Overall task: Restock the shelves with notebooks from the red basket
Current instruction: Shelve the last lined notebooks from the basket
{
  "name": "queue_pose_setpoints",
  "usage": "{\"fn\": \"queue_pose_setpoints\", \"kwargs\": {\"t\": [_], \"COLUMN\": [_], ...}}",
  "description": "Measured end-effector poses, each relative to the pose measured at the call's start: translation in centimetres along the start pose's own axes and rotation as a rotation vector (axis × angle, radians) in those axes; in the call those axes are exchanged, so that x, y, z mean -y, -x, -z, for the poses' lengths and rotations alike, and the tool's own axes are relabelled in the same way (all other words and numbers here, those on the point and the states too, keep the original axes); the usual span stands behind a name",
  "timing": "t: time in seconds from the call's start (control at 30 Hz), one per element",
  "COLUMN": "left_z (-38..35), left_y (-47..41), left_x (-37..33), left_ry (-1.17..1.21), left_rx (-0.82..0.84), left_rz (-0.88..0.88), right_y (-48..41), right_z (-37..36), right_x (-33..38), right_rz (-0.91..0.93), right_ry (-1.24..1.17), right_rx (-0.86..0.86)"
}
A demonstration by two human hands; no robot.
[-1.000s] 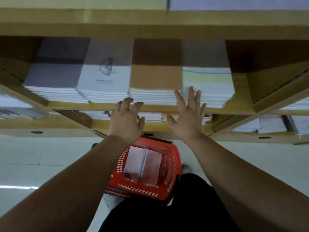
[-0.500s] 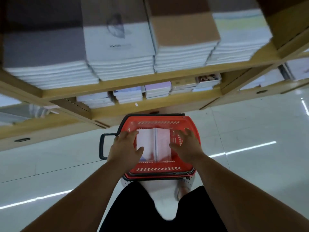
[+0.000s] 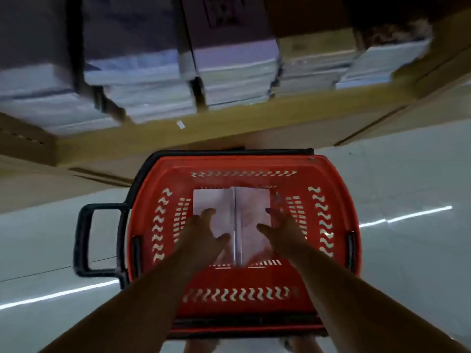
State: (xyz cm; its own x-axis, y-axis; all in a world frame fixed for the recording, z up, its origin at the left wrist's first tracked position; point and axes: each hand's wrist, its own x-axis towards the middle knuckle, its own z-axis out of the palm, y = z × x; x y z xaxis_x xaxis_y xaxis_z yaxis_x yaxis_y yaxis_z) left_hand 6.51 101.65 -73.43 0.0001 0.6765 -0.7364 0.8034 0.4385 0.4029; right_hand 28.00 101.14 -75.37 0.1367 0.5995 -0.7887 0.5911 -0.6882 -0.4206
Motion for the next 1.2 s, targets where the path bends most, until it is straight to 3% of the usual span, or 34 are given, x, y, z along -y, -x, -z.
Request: {"fn": "queue_pose_setpoints", "kwargs": {"t": [0.27,0.5,0.67,0.9,1.07,1.2], "left_z": [-7.4,-12.4,-13.9,-12.5,-8.2,-6.9], "left_y": [-9.3,-11.5,-13.0,-12.2,-11.3,-12.2], "left_x": [1.1,1.1,1.0,2.5,6.6,9.5], "left_ry": [0.305,0.535,0.495,0.499,0.519,0.341], "left_rx": [0.101,0.112,0.002,-0.022,-0.011,-0.099], "left_rz": [0.184,0.195,0.181,0.1,0.139,0.196], "right_y": [-10.2,-13.3,-13.9,-14.4,-13.0,-12.6], "right_z": [-3.7,-7.2,-9.1,-8.9,-10.1,-12.6], "right_x": [-4.0,-6.6,-6.9,-8.9,-7.8,-6.6], "right_rz": [0.045,0.093,0.13,0.157,0.008,0.05], "right_ry": [-0.044,-0.148,-0.186,-0.017,-0.241,-0.263], "right_rx": [0.042,0.13,0.181,0.018,0.05,0.04]}}
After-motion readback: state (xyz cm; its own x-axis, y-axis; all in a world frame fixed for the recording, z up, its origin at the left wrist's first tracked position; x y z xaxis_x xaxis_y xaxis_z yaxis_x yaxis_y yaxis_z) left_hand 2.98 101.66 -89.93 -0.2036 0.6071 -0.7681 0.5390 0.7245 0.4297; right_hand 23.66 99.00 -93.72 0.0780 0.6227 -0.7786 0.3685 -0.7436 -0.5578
